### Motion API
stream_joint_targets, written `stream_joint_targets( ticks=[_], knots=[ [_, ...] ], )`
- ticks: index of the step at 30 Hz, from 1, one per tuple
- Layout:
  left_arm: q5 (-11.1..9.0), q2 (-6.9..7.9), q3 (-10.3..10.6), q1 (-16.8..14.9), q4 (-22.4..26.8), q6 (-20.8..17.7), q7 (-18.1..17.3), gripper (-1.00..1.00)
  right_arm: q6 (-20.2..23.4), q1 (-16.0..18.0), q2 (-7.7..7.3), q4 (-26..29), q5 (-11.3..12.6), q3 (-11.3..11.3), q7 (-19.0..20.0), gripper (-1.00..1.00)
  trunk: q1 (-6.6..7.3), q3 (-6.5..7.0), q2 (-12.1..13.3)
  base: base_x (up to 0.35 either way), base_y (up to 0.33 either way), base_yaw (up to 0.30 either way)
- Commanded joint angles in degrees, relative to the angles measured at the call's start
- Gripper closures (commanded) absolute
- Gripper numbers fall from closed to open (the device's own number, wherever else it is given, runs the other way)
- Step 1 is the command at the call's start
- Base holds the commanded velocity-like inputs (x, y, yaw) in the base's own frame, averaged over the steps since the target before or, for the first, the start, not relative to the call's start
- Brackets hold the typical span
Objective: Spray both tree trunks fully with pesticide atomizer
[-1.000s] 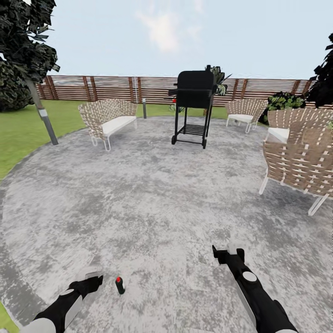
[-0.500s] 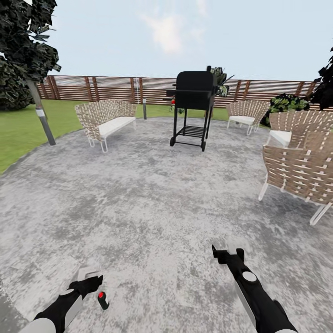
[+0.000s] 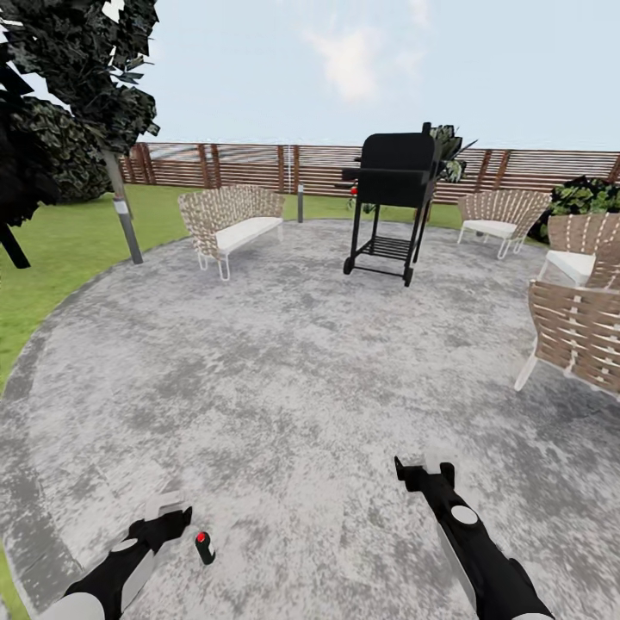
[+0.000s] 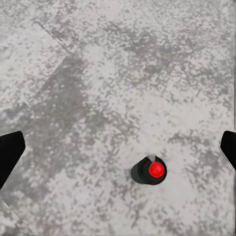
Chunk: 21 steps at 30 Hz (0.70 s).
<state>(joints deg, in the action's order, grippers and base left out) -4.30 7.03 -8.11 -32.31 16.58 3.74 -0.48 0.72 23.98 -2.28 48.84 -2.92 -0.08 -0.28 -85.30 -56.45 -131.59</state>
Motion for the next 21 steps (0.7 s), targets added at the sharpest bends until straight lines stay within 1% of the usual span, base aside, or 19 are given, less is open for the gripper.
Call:
stream_joint_targets(
  ticks=[1,10,14,21],
  knots=[
    [-0.5,-0.01,0.0,0.0,-0.1,0.2,0.0,-1.0,0.1,0.0,0.0,0.0,-0.3,0.0,0.0,-1.0,0.0,-0.05,0.0,0.132,-0.169,0.034],
    [-0.5,-0.24,0.0,0.0,-0.1,0.3,0.3,-1.0,0.1,0.0,0.0,0.1,-0.3,0.0,0.0,-1.0,0.0,-0.05,0.0,0.014,-0.017,0.006],
    [-0.5,-0.26,0.0,0.0,-0.1,0.3,0.3,-1.0,0.1,0.0,-0.02,0.1,-0.3,0.0,0.0,-1.0,0.0,-0.05,0.0,0.0,0.0,0.125],
    [-0.5,-0.39,0.4,0.0,-0.1,0.3,0.3,-1.0,0.1,0.0,-0.02,0.2,-0.2,0.0,0.0,-1.0,0.0,-0.05,0.0,0.0,0.0,0.01]
  ],
)
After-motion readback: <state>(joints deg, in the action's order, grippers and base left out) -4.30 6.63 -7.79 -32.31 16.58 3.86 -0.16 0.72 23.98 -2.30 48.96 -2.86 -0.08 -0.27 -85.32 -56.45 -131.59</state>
